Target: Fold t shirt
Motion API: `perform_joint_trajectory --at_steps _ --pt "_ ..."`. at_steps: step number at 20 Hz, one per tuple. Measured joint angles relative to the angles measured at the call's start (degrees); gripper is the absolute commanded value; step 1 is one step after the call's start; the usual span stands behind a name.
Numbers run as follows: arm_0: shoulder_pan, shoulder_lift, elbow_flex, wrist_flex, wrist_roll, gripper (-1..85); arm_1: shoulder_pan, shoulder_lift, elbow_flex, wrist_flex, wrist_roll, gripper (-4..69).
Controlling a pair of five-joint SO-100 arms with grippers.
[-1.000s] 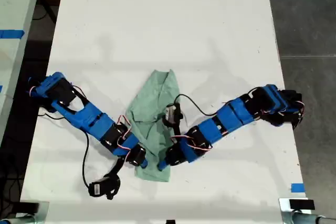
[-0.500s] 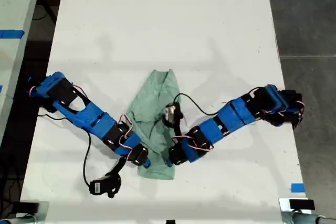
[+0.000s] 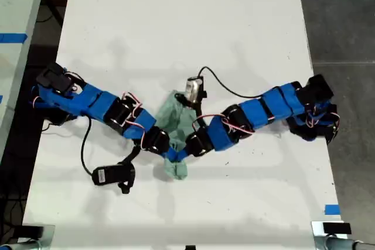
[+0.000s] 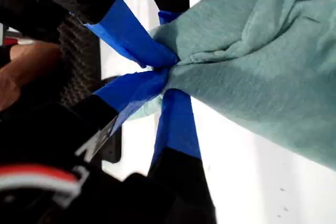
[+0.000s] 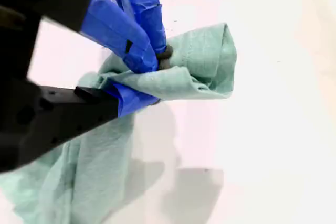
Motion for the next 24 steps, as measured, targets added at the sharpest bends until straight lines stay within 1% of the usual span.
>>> perform_joint_trajectory --at_steps 2,5,7,9,10,11,12,13,14,15,17,19,21,22,23,24 --pt "-6.15 1.76 2.37 4.39 0.97 -0.1 5.36 2.37 1.76 5.01 -0.26 -0.4" --pt "-16.52 0.35 5.63 5.45 3.52 -0.1 14.33 2.90 5.01 10.72 -1.58 -0.4" --pt "-23.12 -3.87 5.45 5.19 5.36 -0.1 20.21 2.81 8.70 12.39 -2.37 -0.4" --pt "-28.92 -8.79 5.36 4.92 6.33 1.0 25.31 2.90 13.62 12.13 -3.43 -0.5" --pt "-31.03 -11.16 5.36 4.92 6.77 8.2 27.25 2.90 16.35 12.04 -3.96 -0.5" --pt "-32.70 -12.83 5.36 4.39 7.03 20.0 28.92 2.72 18.37 12.04 -4.57 1.1" --pt "-33.40 -14.15 5.01 4.83 7.56 26.7 29.97 1.67 18.54 12.04 -4.83 10.8" --pt "-34.01 -14.94 4.92 6.15 8.00 31.1 30.59 0.44 18.63 12.22 -5.01 20.1" --pt "-34.45 -15.12 4.92 6.94 8.09 31.3 30.76 -0.88 18.63 12.74 -5.10 22.6" --pt "-34.89 -15.12 4.92 7.65 8.09 29.6 30.76 -1.85 18.63 13.80 -5.10 23.1" --pt "-35.07 -14.50 4.92 10.28 8.70 28.1 31.11 -2.02 18.37 16.26 -5.10 29.2" --pt "-35.60 -11.07 5.01 13.45 9.58 27.9 31.64 -1.93 16.17 21.01 -5.62 31.6" --pt "-37.00 -4.13 5.01 16.88 10.28 27.7 32.52 1.32 15.21 26.72 -6.77 32.1" --pt "-38.06 0.62 5.01 18.90 10.90 23.3 32.87 5.01 15.21 29.36 -7.21 32.1" --pt "-39.11 5.89 5.01 21.27 11.69 16.6 33.05 10.11 15.21 32.17 -7.38 32.1" --pt "-40.17 11.78 5.01 23.55 12.22 4.6 33.05 16.08 15.38 34.89 -7.38 28.4"
